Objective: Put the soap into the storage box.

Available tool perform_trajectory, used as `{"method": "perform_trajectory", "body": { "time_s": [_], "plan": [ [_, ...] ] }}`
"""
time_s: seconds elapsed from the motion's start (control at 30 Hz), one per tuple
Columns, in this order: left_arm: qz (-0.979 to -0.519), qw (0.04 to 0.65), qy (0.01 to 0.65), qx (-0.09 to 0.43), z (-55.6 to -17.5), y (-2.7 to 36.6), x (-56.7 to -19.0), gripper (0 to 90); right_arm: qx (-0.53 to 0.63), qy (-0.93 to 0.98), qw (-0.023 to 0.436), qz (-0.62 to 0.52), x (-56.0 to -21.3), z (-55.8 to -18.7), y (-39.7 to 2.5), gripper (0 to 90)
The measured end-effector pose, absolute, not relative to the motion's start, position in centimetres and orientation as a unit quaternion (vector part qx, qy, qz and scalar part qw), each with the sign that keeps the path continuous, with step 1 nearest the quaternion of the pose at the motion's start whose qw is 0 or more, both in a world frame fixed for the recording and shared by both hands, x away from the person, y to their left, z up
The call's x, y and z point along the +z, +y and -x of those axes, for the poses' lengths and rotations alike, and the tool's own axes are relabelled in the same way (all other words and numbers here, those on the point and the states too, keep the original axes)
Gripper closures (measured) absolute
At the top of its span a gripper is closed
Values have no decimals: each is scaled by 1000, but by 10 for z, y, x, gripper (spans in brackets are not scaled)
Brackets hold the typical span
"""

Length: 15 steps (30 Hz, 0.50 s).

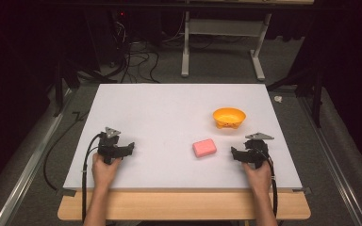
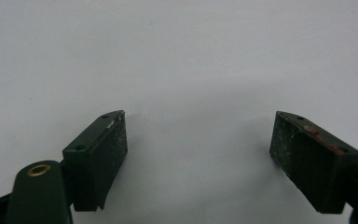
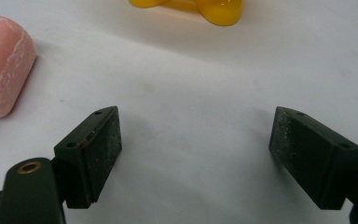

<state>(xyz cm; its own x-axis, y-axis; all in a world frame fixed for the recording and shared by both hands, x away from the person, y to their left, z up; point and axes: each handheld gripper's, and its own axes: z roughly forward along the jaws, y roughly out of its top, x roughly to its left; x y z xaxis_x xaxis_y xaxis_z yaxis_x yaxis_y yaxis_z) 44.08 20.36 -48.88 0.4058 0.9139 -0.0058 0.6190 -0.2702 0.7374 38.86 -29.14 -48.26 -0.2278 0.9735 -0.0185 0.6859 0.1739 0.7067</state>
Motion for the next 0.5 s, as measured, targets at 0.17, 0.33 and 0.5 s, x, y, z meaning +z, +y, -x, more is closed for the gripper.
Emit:
{"method": "perform_trajectory", "body": {
  "time_s": [0.17,0.33,0.5],
  "plan": [
    [-767,339,500,217,-441,204,-489,193,295,725,243,-572,-483,-389,-292,174],
    [-767,339,500,217,-441,204,-489,193,295,725,242,-573,-482,-389,-292,171],
    [-767,338,499,217,-441,204,-489,193,295,729,238,-570,-482,-390,-292,151]
  ]
}}
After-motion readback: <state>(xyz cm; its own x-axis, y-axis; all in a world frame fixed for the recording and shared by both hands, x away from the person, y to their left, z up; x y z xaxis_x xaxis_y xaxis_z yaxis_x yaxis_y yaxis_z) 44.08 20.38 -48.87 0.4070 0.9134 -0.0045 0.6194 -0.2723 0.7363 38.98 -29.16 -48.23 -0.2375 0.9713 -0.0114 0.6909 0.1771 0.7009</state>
